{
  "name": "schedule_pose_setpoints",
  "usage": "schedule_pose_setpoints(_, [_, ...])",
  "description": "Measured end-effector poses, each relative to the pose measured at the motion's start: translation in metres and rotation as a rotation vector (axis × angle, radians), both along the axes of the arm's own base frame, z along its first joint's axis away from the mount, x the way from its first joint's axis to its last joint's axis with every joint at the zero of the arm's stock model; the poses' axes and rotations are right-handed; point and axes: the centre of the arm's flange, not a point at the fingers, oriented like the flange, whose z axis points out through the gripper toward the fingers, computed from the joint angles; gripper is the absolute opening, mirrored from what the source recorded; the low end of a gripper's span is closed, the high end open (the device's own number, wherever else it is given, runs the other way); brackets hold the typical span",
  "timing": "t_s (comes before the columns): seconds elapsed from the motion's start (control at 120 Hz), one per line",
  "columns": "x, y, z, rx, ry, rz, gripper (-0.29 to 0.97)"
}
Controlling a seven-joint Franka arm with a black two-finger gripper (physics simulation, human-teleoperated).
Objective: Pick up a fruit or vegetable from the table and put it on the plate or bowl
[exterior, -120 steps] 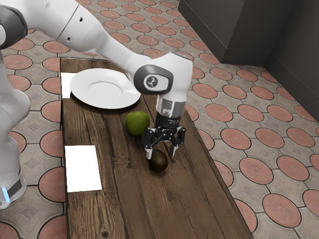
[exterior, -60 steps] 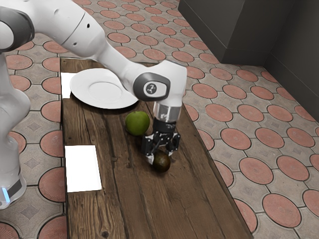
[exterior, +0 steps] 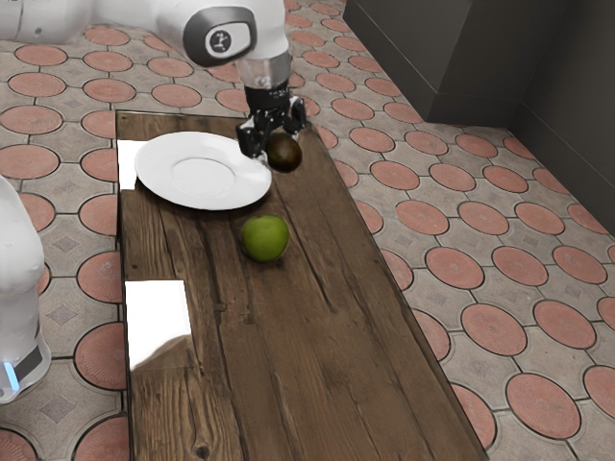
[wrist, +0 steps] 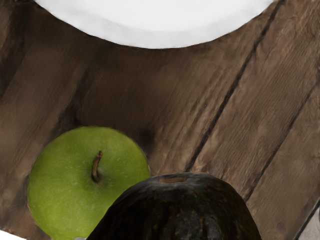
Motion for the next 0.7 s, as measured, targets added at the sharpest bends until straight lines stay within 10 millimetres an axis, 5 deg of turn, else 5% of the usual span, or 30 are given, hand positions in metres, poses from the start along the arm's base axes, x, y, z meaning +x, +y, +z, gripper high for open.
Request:
schedule_pose_setpoints(0.167, [-0.064, 0.044, 0.008, -0.018, 0.065, 0.146, 0.33])
schedule_pose_setpoints(0.45, [-0.099, 0.148, -0.042, -0.261, 0.202, 0.291, 0.35])
schedule_pose_setpoints(0.608, [-0.077, 0.204, -0.053, -0.306, 0.235, 0.320, 0.35])
schedule_pose_setpoints(0.7, [-0.061, 0.218, -0.060, -0.312, 0.254, 0.312, 0.34])
